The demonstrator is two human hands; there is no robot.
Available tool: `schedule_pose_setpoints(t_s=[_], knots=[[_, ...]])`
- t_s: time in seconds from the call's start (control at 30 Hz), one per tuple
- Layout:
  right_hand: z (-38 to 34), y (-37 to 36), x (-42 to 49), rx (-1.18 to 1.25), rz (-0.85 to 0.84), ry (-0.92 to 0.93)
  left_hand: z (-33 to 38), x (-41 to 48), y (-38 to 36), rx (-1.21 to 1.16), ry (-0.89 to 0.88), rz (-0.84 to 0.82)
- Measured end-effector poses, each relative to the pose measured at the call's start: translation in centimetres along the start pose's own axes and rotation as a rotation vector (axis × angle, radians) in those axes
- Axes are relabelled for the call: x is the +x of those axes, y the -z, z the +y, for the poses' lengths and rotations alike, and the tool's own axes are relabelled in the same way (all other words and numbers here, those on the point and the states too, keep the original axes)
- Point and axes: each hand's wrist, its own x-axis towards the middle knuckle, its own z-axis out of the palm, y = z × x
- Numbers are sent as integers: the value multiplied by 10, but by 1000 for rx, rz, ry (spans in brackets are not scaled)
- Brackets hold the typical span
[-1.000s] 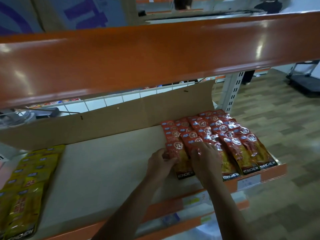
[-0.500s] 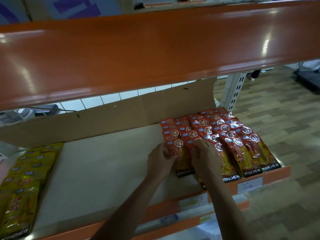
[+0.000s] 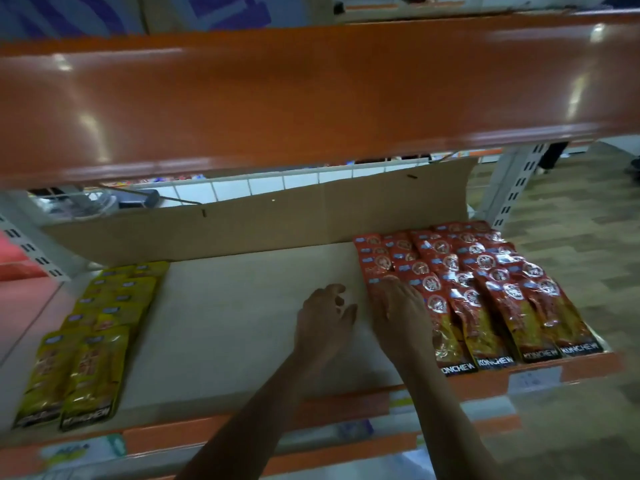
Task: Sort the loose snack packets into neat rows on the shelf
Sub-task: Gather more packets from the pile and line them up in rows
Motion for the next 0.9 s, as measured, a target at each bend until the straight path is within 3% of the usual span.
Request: schedule_pose_setpoints(t_s=[0.2,0.37,0.53,0.9], knots=[[-81,-47,-23,57,-68,132,-57,-30,66,211,-112,130],[-175,-99,-61,144,-148,277,-134,-72,144,412,-194,414],[-286,-149,-115,223,-284,450,-220,-135,235,538,-39,479],[-467,-250,-204,273,-500,558,-379,-226,379,613,270,545]])
